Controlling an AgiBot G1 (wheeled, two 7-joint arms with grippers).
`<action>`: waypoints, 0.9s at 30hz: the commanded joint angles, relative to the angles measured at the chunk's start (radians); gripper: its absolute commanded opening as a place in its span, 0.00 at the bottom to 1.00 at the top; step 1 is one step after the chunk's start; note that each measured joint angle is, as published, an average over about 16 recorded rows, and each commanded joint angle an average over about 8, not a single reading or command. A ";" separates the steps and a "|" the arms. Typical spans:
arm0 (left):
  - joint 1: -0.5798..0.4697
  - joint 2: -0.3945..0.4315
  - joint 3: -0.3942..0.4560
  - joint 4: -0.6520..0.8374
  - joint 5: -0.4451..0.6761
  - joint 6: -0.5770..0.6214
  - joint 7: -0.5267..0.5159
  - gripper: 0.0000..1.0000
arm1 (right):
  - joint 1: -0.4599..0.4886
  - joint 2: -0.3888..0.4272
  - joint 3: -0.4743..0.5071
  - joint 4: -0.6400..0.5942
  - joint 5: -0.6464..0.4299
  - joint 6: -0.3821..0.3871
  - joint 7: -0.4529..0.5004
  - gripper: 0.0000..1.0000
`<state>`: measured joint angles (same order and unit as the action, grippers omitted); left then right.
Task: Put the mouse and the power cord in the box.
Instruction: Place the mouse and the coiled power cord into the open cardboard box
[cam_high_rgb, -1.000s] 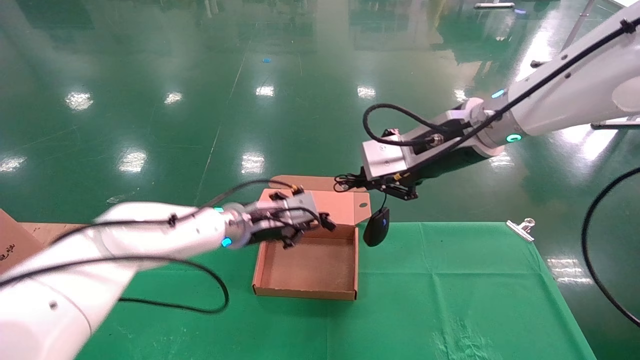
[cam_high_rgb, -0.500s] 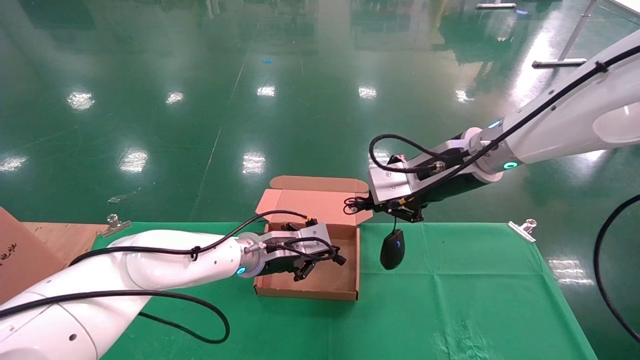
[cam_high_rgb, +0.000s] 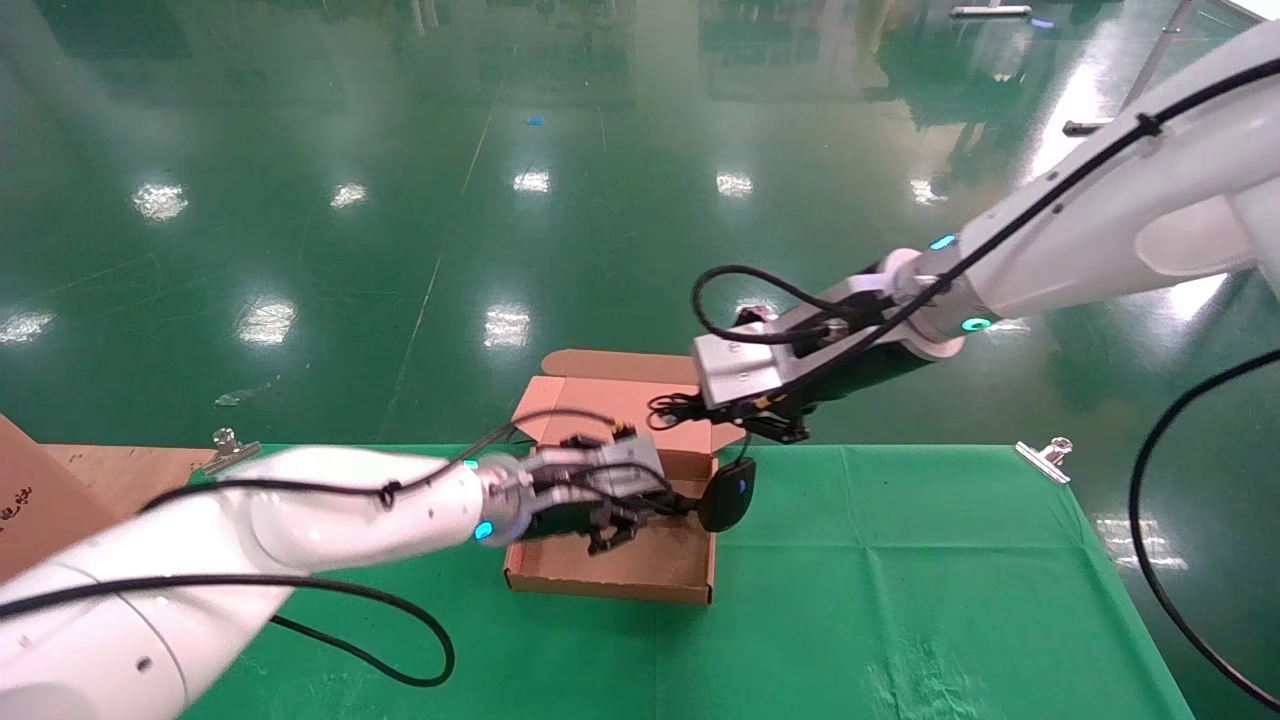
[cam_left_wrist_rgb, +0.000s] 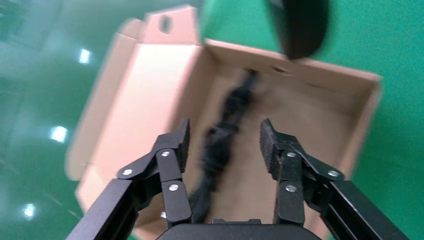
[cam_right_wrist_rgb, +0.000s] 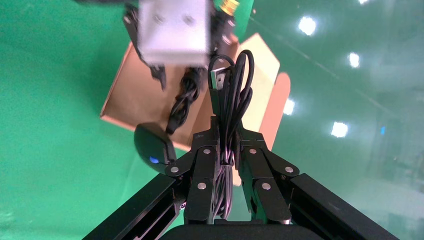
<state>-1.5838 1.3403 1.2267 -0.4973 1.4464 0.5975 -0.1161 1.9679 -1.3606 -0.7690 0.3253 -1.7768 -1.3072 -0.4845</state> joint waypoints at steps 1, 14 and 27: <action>-0.010 0.000 0.003 0.008 -0.021 0.000 0.006 1.00 | -0.002 -0.004 -0.004 0.023 0.007 -0.004 0.010 0.00; 0.012 -0.331 -0.145 -0.011 -0.250 0.190 0.180 1.00 | -0.121 -0.018 -0.267 0.374 0.087 0.207 0.264 0.00; 0.225 -0.505 -0.182 -0.229 -0.372 0.286 0.235 1.00 | -0.219 -0.019 -0.531 0.519 0.184 0.620 0.391 0.00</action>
<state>-1.3680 0.8341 1.0441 -0.7259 1.0809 0.8594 0.1094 1.7513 -1.3789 -1.2951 0.8276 -1.5988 -0.7106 -0.0987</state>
